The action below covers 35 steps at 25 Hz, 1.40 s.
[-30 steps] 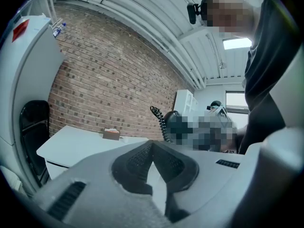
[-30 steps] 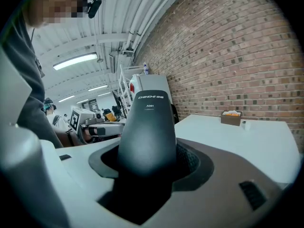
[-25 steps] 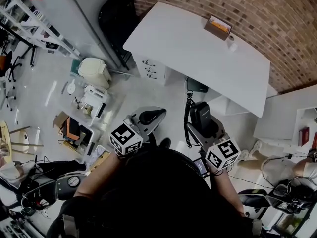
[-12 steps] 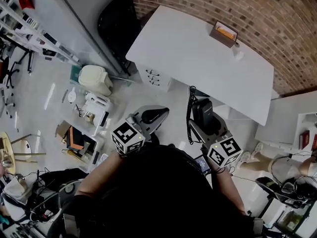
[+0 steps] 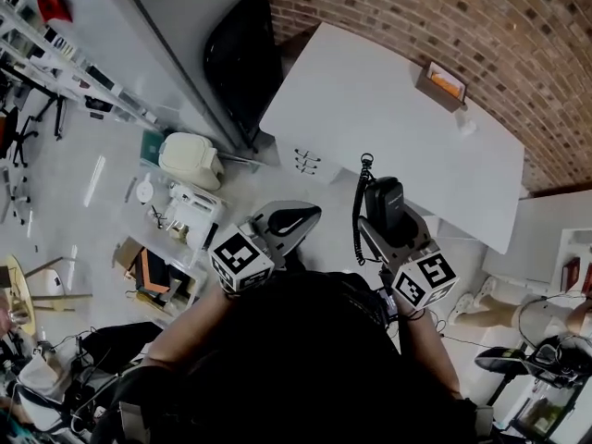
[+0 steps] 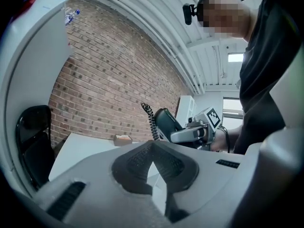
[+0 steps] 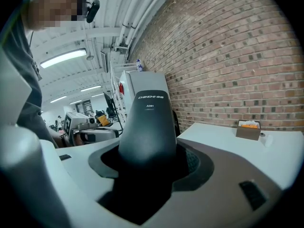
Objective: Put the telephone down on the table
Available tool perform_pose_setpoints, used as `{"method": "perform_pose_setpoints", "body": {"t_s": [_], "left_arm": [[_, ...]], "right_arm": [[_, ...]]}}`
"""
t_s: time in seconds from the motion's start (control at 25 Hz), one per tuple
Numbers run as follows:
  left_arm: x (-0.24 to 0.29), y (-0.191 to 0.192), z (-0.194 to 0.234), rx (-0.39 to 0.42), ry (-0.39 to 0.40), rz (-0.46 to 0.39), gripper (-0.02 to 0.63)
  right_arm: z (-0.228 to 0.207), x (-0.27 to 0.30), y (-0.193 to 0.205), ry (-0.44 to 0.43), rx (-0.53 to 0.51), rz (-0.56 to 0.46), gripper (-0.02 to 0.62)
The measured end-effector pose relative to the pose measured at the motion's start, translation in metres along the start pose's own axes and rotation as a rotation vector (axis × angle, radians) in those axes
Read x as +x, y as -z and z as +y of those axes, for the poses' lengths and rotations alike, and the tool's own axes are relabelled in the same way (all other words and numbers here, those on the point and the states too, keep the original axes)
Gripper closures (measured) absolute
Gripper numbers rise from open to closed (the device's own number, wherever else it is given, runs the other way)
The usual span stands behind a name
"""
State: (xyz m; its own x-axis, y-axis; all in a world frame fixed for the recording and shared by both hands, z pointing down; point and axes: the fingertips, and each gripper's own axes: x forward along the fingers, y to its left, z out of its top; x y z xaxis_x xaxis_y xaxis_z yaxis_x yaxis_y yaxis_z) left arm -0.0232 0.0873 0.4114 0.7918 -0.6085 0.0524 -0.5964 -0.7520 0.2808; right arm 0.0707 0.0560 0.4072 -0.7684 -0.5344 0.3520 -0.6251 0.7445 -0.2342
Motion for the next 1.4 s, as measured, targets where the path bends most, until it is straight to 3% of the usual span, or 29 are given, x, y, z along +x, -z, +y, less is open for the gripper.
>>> {"method": "perform_pose_setpoints", "body": {"t_s": [0.32,0.76,1.04,1.4], "left_arm": [[-0.023,0.001,0.038,-0.029,-0.032,0.004,0.6],[-0.004,-0.01,0.067,-0.02,-0.079,0.001,0.6],[0.03,-0.014,0.095,-0.051,-0.119,0.002,0.6],[0.11,-0.026,0.135,-0.044,-0.154,0.013,0.6]], "right_arm": [[0.01,0.043,-0.005,-0.025,0.004,0.006,0.321],[-0.023,0.072,-0.018,-0.07,0.019,0.02,0.321],[-0.064,0.092,-0.031,-0.11,0.025,0.04,0.321],[-0.145,0.113,-0.053,-0.161,0.019,0.059,0.321]]}}
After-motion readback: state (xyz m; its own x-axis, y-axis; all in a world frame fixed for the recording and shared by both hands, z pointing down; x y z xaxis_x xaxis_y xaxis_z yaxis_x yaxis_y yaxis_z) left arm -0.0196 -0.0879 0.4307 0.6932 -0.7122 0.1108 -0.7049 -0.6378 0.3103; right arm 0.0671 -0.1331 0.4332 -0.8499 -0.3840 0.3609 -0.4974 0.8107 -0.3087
